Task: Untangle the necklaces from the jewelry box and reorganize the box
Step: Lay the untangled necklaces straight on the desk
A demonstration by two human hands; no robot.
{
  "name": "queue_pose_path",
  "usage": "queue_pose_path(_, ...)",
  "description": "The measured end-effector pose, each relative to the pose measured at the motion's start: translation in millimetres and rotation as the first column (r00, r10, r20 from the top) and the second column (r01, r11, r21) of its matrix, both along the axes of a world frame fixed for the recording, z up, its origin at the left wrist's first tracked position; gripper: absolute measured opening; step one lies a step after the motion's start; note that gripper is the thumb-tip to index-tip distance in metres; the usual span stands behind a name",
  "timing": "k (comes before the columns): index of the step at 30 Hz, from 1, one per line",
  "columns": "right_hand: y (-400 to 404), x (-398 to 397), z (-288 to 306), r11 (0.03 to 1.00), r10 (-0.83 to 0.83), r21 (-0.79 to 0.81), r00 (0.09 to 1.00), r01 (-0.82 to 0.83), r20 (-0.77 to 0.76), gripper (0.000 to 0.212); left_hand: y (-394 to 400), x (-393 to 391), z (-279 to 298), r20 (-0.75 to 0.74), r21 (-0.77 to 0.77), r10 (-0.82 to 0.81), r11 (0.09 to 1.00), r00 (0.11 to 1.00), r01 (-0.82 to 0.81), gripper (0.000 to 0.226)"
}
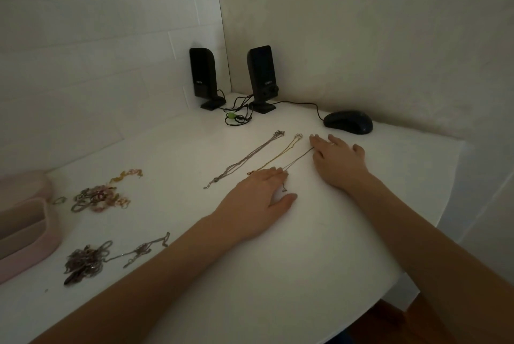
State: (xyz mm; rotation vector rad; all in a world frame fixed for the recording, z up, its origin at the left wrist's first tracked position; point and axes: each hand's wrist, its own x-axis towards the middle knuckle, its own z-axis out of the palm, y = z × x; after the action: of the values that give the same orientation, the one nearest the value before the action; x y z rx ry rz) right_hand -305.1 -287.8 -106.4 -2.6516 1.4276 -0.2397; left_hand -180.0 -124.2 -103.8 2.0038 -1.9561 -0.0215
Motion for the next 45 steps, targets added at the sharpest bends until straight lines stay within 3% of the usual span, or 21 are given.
queue_pose_path(5, -2, 2, -2, 1.0, -0.026, 0.0, 0.999, 0.026, -0.022, 0.052, 7, -1, -2, 0.103, 0.004, 0.044, 0.999, 0.994, -0.044, 0.05)
queue_pose_path(12, -3, 2, -4, 1.0, -0.025, -0.009, 1.0, 0.025, -0.019, 0.053, 6, 1, -4, 0.061, -0.061, 0.018, 0.998, 0.998, -0.014, 0.062)
queue_pose_path(16, -1, 3, -5, 1.0, -0.016, -0.021, 1.0, 0.016, -0.005, 0.052, -12, 8, -5, 0.058, 0.046, -0.075, 0.996, 0.996, 0.072, 0.066)
queue_pose_path(21, -1, 2, -4, 0.999, -0.048, -0.022, 0.999, 0.048, -0.002, 0.053, -39, 5, -2, -0.046, 0.143, 0.011, 0.99, 0.999, -0.005, 0.067)
queue_pose_path(25, -5, 2, -6, 0.995, -0.098, -0.03, 0.995, 0.098, -0.012, 0.056, -29, 1, 1, 0.041, 0.075, 0.009, 0.997, 0.999, -0.012, 0.061)
queue_pose_path(36, -4, 0, -6, 0.996, -0.084, -0.039, 0.996, 0.083, -0.018, 0.053, -1, 10, 7, 0.348, 0.073, -0.045, 0.997, 0.937, 0.021, 0.064)
queue_pose_path(39, -4, 0, -6, 0.996, -0.084, -0.031, 0.996, 0.084, -0.013, 0.053, 0, 9, 4, 0.3, 0.081, -0.011, 0.997, 0.954, -0.014, 0.064)
queue_pose_path(42, -4, 0, -5, 0.997, -0.075, -0.023, 0.997, 0.074, -0.008, 0.052, 4, 10, 2, 0.133, 0.111, 0.013, 0.993, 0.991, -0.028, 0.062)
queue_pose_path(45, -3, 0, -4, 0.998, -0.056, -0.017, 0.998, 0.056, 0.019, 0.053, 18, 14, 4, 0.092, 0.022, -0.003, 1.0, 0.996, 0.001, 0.059)
